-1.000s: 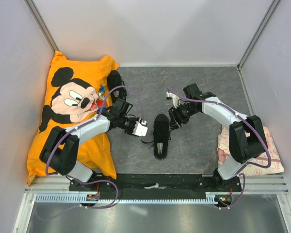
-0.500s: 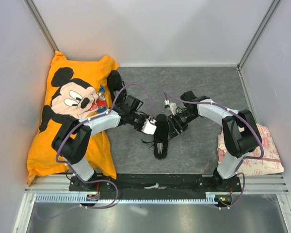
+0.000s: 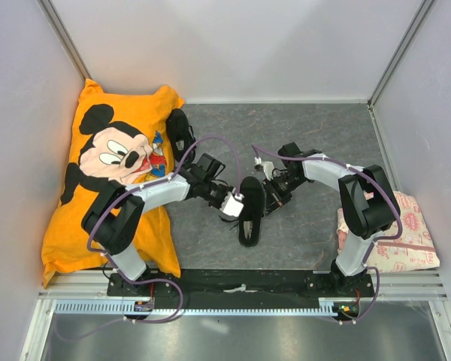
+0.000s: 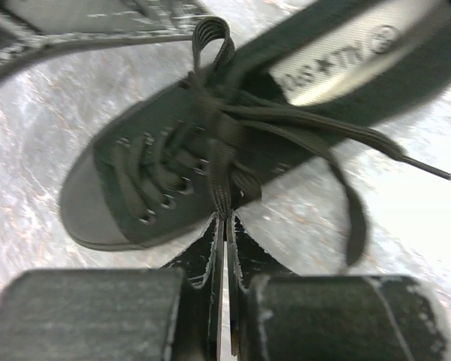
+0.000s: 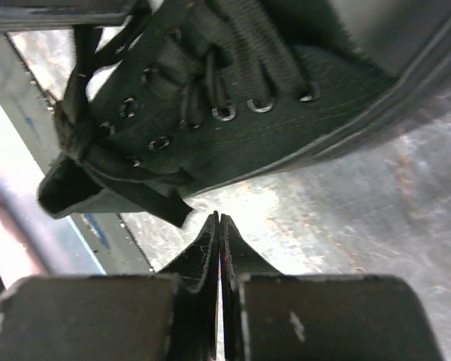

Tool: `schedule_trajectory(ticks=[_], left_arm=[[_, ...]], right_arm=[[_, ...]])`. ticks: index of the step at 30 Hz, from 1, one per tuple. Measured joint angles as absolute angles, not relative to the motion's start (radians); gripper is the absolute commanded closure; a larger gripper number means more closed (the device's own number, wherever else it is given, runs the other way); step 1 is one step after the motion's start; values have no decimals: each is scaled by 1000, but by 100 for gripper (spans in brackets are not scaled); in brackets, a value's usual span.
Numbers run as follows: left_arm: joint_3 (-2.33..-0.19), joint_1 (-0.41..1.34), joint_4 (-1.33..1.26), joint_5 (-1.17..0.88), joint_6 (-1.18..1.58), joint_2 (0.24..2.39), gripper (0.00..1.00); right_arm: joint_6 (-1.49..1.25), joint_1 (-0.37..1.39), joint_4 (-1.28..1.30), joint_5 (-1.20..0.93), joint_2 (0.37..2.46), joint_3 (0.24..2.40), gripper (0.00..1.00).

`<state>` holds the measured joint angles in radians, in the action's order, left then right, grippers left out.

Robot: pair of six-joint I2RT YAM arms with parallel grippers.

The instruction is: Tie the shoes

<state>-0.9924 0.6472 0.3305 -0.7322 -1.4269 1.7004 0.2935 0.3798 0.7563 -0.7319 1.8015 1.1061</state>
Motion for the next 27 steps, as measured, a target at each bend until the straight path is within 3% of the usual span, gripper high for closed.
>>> schedule_trajectory(ticks=[12,14,16,17,20,25,27], left_arm=[[-879,645,367,-722,-1396,1593,98],[-873,645,367,-714,-1383,1592,94],[-869,645,366,-711,-1374,1592,84],[-868,645,365,-710,-1369,1592,71],[-866,645,364,-707,-1328,1589,61],[-866,645,355,-677,-1206,1560,38],[-866,639,350,-650,-1122,1524,20]], right_arm=[[273,361,697,-636,1802,1142,100],[276,355,697,-628,1802,1141,98],[277,348,697,-627,1802,1142,84],[277,346,698,-628,1802,1142,73],[278,336,702,-631,1802,1150,52],[293,314,714,-629,1780,1209,28],[303,303,715,-628,1757,1240,17]])
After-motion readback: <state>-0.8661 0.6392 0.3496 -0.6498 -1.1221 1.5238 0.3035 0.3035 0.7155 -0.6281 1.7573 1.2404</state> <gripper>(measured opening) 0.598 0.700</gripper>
